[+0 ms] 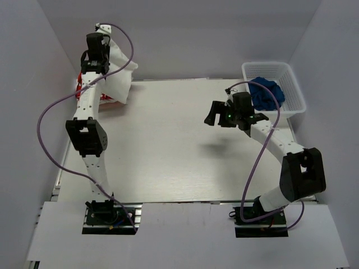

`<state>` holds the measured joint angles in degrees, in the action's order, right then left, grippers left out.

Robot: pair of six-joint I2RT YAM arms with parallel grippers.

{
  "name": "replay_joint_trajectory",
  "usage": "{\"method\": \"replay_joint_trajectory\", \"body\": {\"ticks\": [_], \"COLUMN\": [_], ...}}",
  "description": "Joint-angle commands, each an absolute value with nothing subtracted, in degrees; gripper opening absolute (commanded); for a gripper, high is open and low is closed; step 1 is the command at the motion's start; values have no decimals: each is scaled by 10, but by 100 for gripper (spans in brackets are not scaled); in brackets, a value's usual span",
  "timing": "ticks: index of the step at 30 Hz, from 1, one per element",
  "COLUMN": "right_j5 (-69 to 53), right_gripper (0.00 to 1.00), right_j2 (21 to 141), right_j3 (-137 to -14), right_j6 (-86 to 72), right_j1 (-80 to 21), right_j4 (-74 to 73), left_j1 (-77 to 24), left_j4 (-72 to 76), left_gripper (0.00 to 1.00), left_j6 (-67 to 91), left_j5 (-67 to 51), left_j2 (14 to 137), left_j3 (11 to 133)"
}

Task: Fold and stack the t-shirts
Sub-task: Put the neatly folded tshirt into the corner of the board with the left arm

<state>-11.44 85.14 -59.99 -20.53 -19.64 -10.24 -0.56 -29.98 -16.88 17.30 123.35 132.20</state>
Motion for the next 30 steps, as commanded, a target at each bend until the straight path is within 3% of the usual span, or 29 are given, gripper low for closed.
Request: {"method": "replay_joint_trajectory", "body": {"ticks": [1, 6, 15, 30], "right_j5": [-130, -127, -114, -111], "right_gripper": [90, 90, 90, 90], "right_j2": [873, 893, 904, 992], "right_j3": [-645, -664, -678, -754], "right_j6": [-201, -199, -201, -204], "right_j1": [-200, -201, -209, -222], "right_j4": [-94, -99, -89, -112], "left_j1": [26, 47, 78, 77], "left_j4": [-237, -221, -188, 143], "left_gripper": [0, 0, 0, 0], "left_j6": [-164, -114, -62, -78], "left_j5": [187, 119, 165, 291], "left_j2": [1252, 1246, 1313, 1206], "left_j3": [1360, 1336, 1330, 1018]}}
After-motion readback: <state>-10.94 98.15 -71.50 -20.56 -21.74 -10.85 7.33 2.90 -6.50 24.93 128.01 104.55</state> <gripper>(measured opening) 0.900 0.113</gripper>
